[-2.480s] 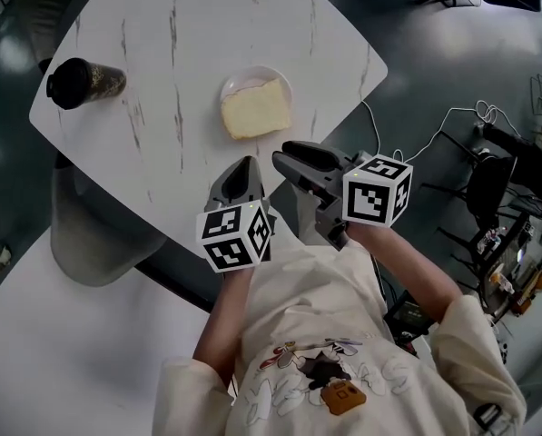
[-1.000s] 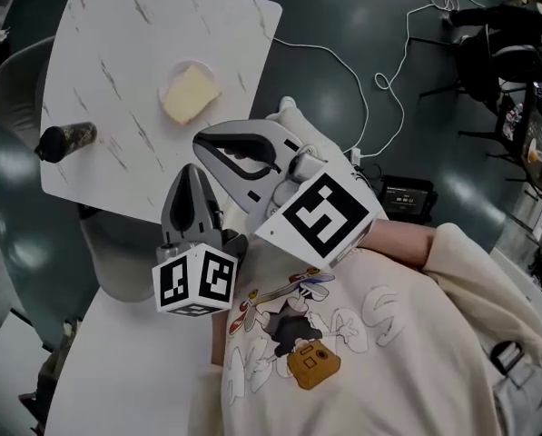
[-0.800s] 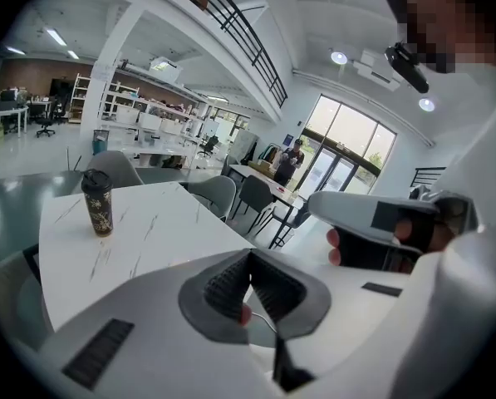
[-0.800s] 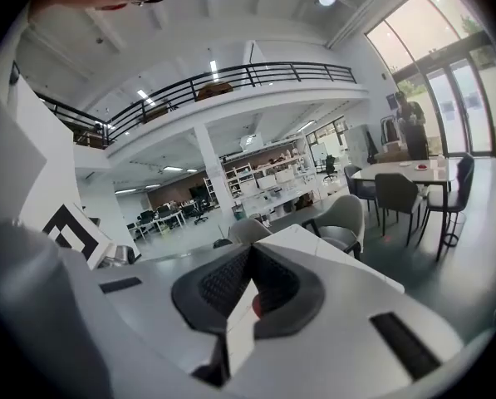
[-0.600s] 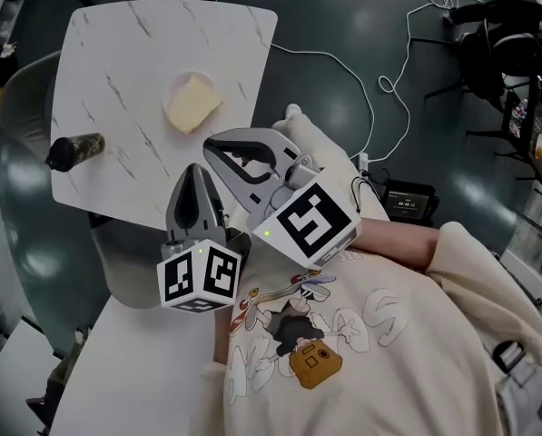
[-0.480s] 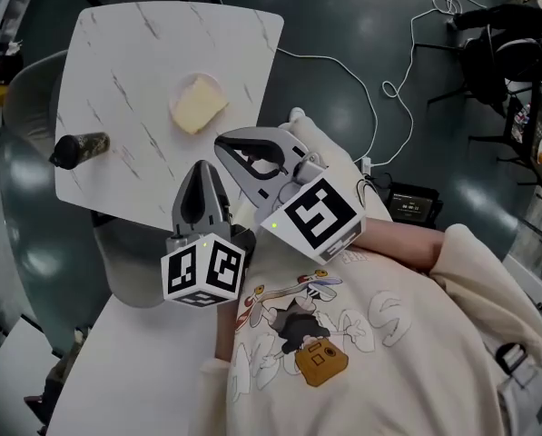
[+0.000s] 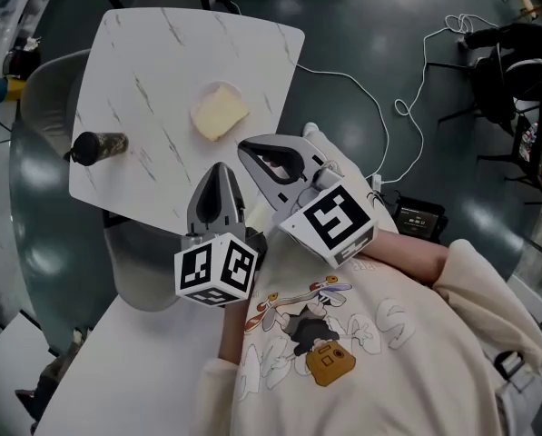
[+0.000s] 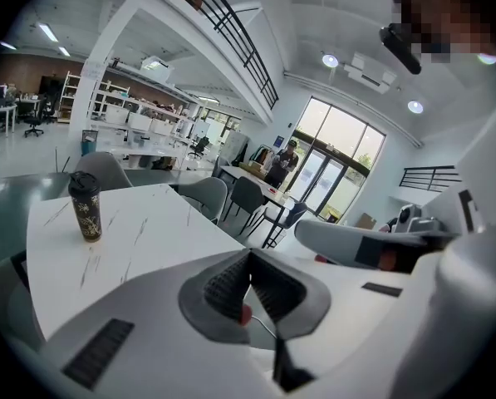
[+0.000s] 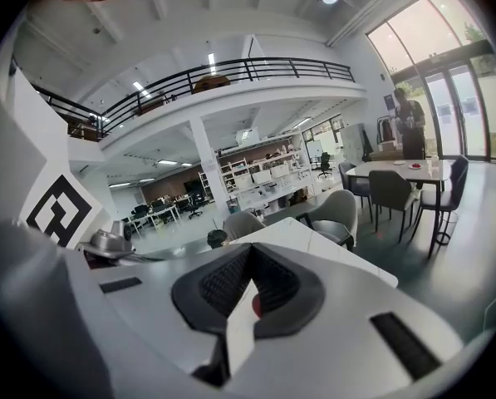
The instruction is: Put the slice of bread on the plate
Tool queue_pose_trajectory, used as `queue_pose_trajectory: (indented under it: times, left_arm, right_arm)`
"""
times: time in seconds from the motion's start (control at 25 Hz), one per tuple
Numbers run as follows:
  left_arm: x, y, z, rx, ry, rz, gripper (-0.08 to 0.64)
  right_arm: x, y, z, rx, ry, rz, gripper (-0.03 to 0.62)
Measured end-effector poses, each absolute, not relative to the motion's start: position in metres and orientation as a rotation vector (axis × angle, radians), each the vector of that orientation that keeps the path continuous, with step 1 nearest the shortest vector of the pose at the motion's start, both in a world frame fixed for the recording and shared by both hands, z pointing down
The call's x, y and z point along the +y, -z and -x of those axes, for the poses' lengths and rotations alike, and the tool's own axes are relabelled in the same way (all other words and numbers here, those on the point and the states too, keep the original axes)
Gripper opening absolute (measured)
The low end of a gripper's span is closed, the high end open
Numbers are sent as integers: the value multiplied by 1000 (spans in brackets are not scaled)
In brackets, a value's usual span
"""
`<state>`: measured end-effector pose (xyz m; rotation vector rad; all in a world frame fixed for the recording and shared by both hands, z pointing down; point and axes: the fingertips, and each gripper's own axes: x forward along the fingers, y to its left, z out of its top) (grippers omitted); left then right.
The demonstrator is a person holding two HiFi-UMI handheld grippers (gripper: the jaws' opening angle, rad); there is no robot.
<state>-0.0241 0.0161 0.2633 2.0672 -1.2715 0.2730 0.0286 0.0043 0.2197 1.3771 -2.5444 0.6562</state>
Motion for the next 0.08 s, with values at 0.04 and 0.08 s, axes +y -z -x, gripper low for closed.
queue_pose_trajectory:
  times: [0.04, 0.08]
  left_arm:
    - [17, -263, 25, -1268, -273, -2070, 7]
    - [18, -262, 26, -1265, -273, -2073, 8]
  right_arm:
    - [5, -220, -28, -2540, -664, -1390, 5]
    - [6, -221, -28, -2537, -671, -1402, 5]
